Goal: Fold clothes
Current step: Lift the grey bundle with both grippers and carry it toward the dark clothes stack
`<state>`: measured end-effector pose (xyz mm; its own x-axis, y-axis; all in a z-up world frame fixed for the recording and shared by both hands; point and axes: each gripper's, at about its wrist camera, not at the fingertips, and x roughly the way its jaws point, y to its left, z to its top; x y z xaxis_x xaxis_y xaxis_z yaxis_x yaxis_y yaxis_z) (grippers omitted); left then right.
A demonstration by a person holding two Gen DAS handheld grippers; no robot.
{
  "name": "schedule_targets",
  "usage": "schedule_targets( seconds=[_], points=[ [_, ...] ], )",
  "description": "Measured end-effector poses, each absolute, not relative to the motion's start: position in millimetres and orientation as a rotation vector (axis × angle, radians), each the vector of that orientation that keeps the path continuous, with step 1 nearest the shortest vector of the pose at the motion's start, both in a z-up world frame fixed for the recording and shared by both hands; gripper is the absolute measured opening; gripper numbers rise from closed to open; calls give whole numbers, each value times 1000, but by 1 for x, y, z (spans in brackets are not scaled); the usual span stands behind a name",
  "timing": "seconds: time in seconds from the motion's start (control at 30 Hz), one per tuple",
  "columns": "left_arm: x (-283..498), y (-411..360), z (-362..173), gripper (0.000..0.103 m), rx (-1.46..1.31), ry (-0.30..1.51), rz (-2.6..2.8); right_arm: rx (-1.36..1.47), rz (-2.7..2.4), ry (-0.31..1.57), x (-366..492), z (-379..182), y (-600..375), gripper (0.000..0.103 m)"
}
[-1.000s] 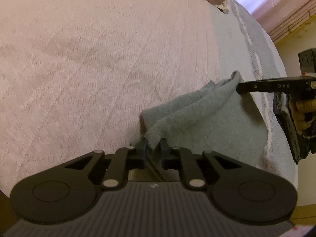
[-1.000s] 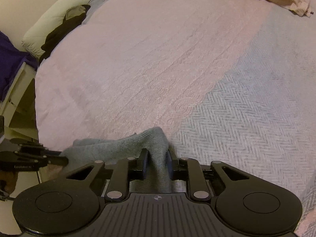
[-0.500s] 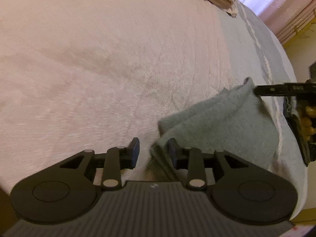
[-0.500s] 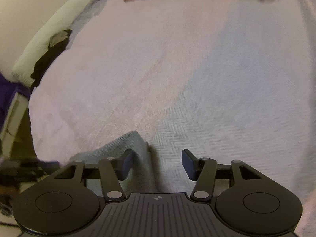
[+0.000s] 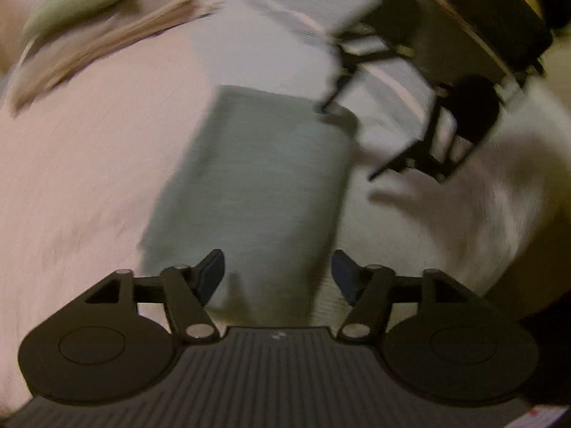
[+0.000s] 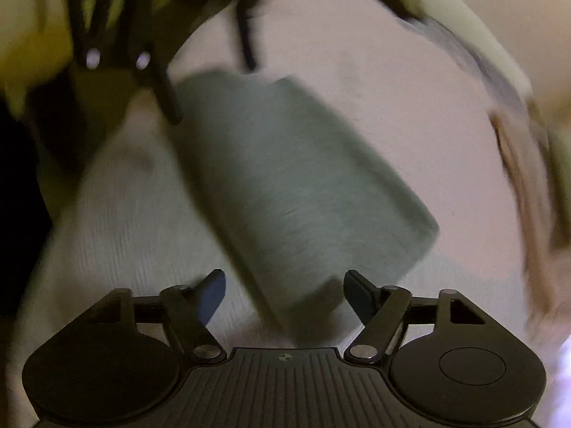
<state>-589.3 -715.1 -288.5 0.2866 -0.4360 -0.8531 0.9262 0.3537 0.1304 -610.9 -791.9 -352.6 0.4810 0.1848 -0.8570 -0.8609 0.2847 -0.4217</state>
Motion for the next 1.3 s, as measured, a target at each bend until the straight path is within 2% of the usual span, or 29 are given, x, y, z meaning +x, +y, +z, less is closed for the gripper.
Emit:
schedule_targets(
  seconds=[0.17, 0.3, 0.4, 0.57, 0.7, 0.83, 0.93, 1.3],
  points=[
    [-614, -731, -328, 70, 901, 679, -1020, -1372, 690, 614, -622, -403, -786, 73],
    [-621, -739, -346, 71, 1024, 619, -982, -1239, 680, 739, -600, -390, -788, 45],
    [-612, -744, -347, 71, 1070, 602, -948, -1136, 672, 818, -585, -358, -783, 38],
    [-589, -735, -334, 70, 1091, 572, -942, -904, 676, 975, -548, -303, -779, 36],
    [-562, -727, -317, 63, 1051, 632, -979, -850, 686, 1031, -529, -282, -774, 36],
    [-554, -721, -308, 49, 1030, 667, -1024, -840, 680, 1056, -523, -281, -768, 36],
    [-548, -721, -305, 44, 1015, 697, -1046, -835, 675, 1064, -526, -283, -769, 36],
    [-541, -720, -293, 40, 1022, 726, -1085, -812, 645, 1078, -526, -285, -763, 35]
  ],
)
